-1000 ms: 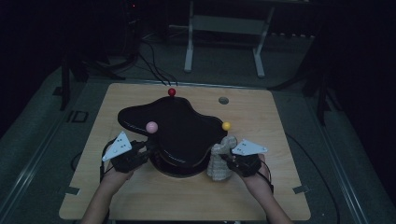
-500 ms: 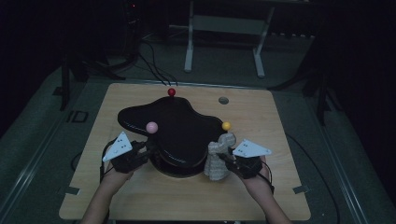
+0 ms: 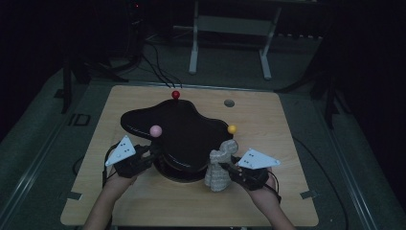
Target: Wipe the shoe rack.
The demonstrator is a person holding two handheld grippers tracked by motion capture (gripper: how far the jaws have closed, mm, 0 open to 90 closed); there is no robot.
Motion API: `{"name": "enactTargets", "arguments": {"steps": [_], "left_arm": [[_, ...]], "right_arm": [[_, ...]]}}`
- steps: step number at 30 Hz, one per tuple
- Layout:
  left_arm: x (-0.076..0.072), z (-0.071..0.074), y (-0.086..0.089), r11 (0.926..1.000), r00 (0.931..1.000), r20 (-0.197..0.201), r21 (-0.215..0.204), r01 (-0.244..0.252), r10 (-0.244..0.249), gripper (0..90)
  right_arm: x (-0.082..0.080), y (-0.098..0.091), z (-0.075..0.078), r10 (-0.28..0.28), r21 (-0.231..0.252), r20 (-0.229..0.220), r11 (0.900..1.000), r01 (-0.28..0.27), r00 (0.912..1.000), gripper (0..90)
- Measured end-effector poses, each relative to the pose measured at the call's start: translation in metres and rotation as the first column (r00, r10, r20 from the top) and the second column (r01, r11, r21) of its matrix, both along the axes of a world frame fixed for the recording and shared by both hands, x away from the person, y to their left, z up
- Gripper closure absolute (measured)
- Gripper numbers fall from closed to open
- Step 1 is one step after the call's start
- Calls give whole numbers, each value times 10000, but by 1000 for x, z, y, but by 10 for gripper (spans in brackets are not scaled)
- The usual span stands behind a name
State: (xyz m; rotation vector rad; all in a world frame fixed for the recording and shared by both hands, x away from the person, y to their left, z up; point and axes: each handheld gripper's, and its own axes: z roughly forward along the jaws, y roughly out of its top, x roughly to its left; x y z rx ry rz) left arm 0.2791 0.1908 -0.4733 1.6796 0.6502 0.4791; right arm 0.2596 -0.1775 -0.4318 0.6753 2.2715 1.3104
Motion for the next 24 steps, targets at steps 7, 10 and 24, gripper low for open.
{"name": "enactTargets", "arguments": {"steps": [7, 10, 24], "left_arm": [[0, 0, 0, 10000, 10000, 27, -1, -9, 9, 742], [0, 0, 0, 10000, 10000, 27, 21, -23, 23, 742], [0, 0, 0, 10000, 10000, 27, 21, 5, -6, 741]], "right_arm": [[-3, 11, -13, 121, -617, -242, 9980, -136, 9996, 721], [-11, 7, 1, 245, -217, 82, 9995, -243, 9997, 721], [-47, 21, 33, 1482, 333, 998, 9878, -1522, 9839, 721]]}}
